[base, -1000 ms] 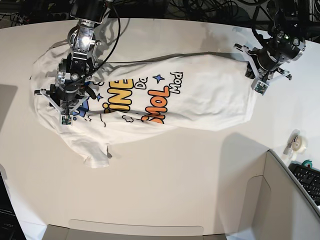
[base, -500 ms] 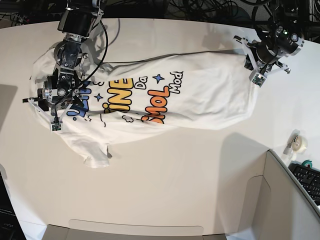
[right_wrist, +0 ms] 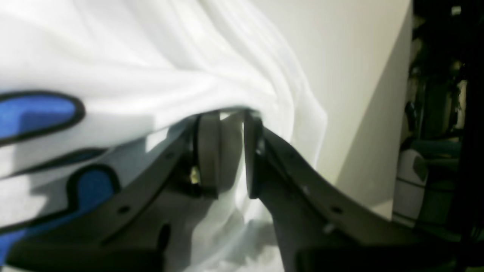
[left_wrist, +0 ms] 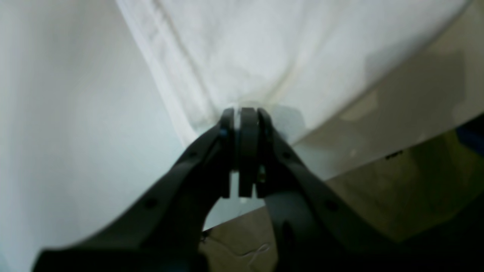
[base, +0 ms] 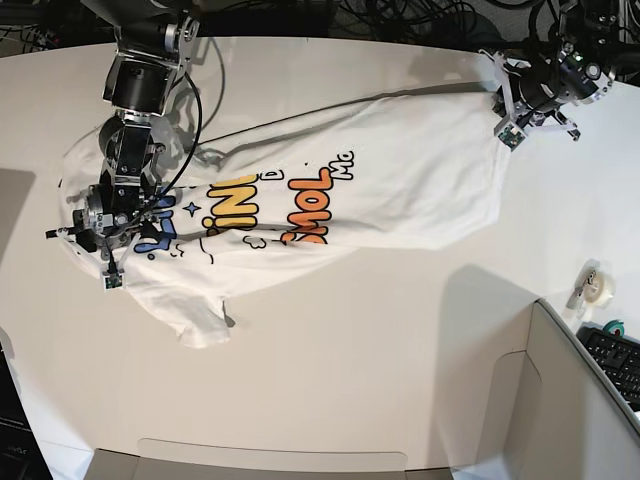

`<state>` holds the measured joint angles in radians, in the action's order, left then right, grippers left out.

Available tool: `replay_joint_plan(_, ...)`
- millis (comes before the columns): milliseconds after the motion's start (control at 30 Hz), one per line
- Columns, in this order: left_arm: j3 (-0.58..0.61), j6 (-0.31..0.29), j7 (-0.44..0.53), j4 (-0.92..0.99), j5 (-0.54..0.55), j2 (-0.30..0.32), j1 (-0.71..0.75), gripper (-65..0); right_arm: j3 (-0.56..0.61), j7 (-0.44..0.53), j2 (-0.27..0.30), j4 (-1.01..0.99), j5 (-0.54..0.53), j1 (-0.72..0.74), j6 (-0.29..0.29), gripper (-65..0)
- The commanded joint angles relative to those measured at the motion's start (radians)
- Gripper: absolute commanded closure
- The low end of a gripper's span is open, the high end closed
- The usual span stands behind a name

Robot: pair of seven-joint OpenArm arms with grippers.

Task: Layout the t-shirt on the table in an organized manner, then fold the t-shirt properly
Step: 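Slide the right gripper along the shirt toward its collar and regrasp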

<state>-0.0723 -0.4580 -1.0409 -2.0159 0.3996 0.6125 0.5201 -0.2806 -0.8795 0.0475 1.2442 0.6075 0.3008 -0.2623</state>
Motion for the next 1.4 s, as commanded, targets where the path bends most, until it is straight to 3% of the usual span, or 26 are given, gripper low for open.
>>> replay_joint_plan(0,0.002,0.003,0.000,0.002,-0.014,0.031,-0.002,0.0,-0.003,-0.030,0.001,-0.013,-0.027,0.008,-0.027,-12.0)
replay_joint_plan(67,0.010,0.003,0.000,0.016,-0.014,0.053,-0.004,-1.7,-0.003,-0.030,0.002,0.015,-0.027,0.010,-0.027,-12.0)
replay_joint_plan(300,-0.067,0.003,-0.002,-0.024,-0.009,0.051,-0.005,-18.8,-0.003,-0.086,-0.025,0.288,-0.028,-0.024,-0.028,-12.2)
replay_joint_plan(500,-0.088,0.003,-0.002,-0.052,-0.008,0.051,-0.007,-22.6,-0.001,-0.158,-0.047,0.513,-0.033,-0.070,-0.032,-12.3)
replay_joint_plan(633,-0.122,0.003,-0.002,-0.058,-0.008,0.045,-0.038,-22.5,0.002,-0.163,-0.082,0.642,-0.033,-0.140,-0.036,-12.3)
replay_joint_plan(733,-0.211,0.003,0.000,-0.058,-0.008,-0.015,-0.100,-22.5,0.057,-0.163,-0.105,0.698,-0.033,-0.217,-0.070,-12.3)
replay_joint_plan(867,-0.286,0.003,-0.008,-0.058,-0.008,-0.084,-0.193,-22.4,0.139,-0.163,-0.125,0.708,-0.033,-0.318,-0.075,-12.2)
replay_joint_plan(967,-0.235,0.003,-0.008,-0.055,-0.008,-0.115,-0.223,-19.5,0.192,-0.160,-0.128,0.705,-0.034,-0.364,-0.075,-12.0)
replay_joint_plan(1133,-0.048,0.003,-0.008,-0.050,-0.009,-0.121,-0.232,0.0,0.208,-0.160,-0.173,0.702,-0.034,-0.397,-0.075,-12.0)
replay_joint_plan(1233,0.032,0.003,-0.008,-0.036,-0.014,-0.156,-0.285,-0.1,0.212,-0.160,-0.179,0.702,-0.034,-0.414,-0.075,-12.0)
replay_joint_plan(1367,0.044,0.003,-0.008,0.002,-0.014,-0.227,-0.344,0.0,0.214,-0.160,-0.189,0.694,-0.034,-0.438,-0.075,-11.9)
